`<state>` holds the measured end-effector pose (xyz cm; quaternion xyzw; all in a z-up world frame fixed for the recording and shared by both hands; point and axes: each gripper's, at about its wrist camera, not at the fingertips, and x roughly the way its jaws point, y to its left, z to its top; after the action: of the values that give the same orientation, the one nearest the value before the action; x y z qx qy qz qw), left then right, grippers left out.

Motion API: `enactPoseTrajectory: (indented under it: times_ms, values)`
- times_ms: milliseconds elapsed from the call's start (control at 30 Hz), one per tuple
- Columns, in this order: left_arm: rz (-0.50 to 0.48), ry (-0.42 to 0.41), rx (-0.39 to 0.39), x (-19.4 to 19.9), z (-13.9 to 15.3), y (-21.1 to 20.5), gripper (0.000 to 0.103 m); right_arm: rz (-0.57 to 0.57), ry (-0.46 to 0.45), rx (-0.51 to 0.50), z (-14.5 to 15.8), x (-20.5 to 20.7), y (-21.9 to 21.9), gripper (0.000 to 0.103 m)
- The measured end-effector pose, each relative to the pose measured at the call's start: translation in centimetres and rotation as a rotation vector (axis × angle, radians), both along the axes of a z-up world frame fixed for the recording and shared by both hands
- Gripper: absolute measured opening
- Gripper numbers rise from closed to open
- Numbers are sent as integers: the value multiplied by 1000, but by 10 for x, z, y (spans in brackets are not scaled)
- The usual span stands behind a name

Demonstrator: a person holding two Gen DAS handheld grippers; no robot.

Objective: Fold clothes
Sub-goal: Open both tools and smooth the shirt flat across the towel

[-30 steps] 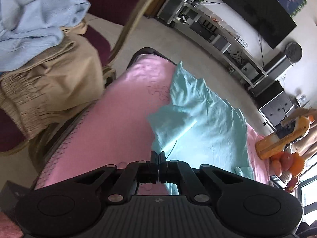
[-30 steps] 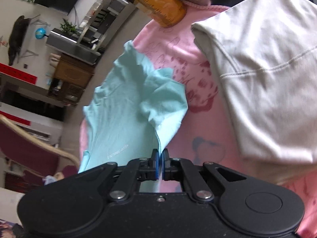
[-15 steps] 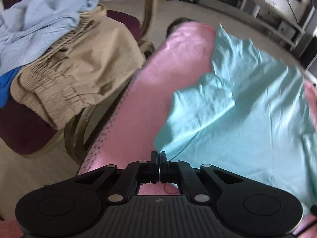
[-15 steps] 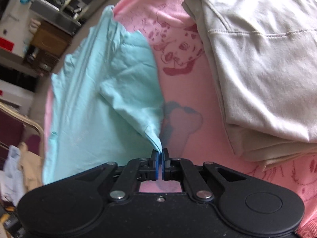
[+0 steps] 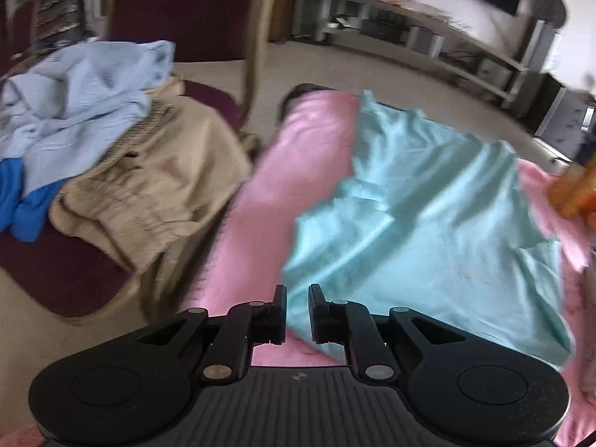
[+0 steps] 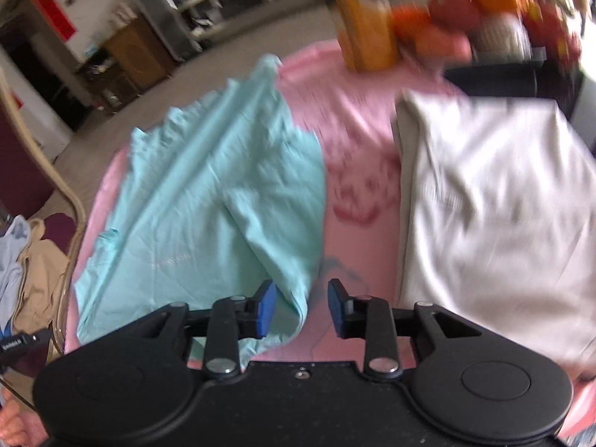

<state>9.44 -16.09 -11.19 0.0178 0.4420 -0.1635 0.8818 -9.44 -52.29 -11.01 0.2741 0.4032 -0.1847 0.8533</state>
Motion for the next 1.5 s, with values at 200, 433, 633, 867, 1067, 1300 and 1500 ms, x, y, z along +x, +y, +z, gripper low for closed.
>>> enactPoseTrajectory:
  times_ms: [200,433,633,867,1067,1300,1500]
  values:
    - [-97,24,61,4,-21,-42,12,67,-64,-103,2,23,6,33]
    - [-146,58,94,10,-49,-64,12,241,1,-9,-42,64,27,19]
    - [-179,69,165,6,-64,-68,12,395,59,-53,-62,80,56,19]
    - [-263,52,295,-19,-65,-65,15,432,188,-166,-76,68,69,18]
    - [-247,66,213,-27,-45,-45,14,344,217,-141,-63,35,53,19]
    - [-237,-38,171,-18,-28,-61,16,242,-14,-138,-31,29,29,26]
    - [-253,7,181,0,-45,-80,17,192,-82,-130,-27,47,17,40]
